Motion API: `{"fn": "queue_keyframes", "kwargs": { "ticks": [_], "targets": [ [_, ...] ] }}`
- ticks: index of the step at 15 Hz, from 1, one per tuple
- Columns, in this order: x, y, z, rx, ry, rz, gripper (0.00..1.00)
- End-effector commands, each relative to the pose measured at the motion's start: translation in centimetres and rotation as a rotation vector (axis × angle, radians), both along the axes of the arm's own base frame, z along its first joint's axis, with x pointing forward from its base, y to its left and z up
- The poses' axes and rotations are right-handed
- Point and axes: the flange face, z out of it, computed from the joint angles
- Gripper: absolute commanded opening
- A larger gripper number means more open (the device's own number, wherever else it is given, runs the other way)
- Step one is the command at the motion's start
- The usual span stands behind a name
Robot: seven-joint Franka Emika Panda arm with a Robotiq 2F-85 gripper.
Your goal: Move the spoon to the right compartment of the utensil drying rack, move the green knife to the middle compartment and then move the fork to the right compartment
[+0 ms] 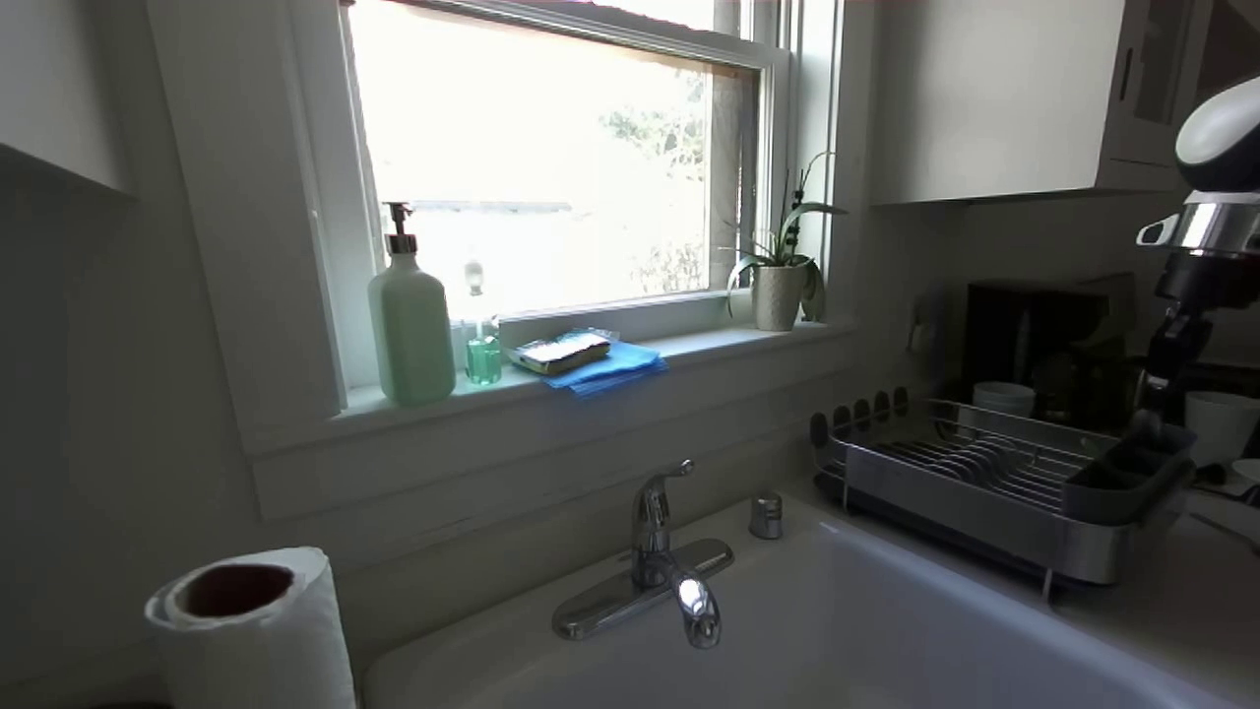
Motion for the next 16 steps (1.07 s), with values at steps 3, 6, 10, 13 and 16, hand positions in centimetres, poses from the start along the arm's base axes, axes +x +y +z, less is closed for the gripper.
{"fn": "queue_keyframes", "kwargs": {
  "ticks": [3, 6, 10, 13, 16],
  "targets": [
    [-0.4, -1.0, -0.4, -0.005, -0.003, -0.018, 0.42],
    [-0.7, -1.1, 0.3, -0.019, -0.011, -0.02, 0.62],
    [-1.2, -1.2, 2.1, -0.061, -0.031, -0.02, 0.91],
    [-1.5, -0.9, 3.7, -0.083, -0.047, -0.013, 1.0],
    [-2.3, -0.5, 5.5, -0.11, -0.049, -0.016, 1.0]
  ]
}}
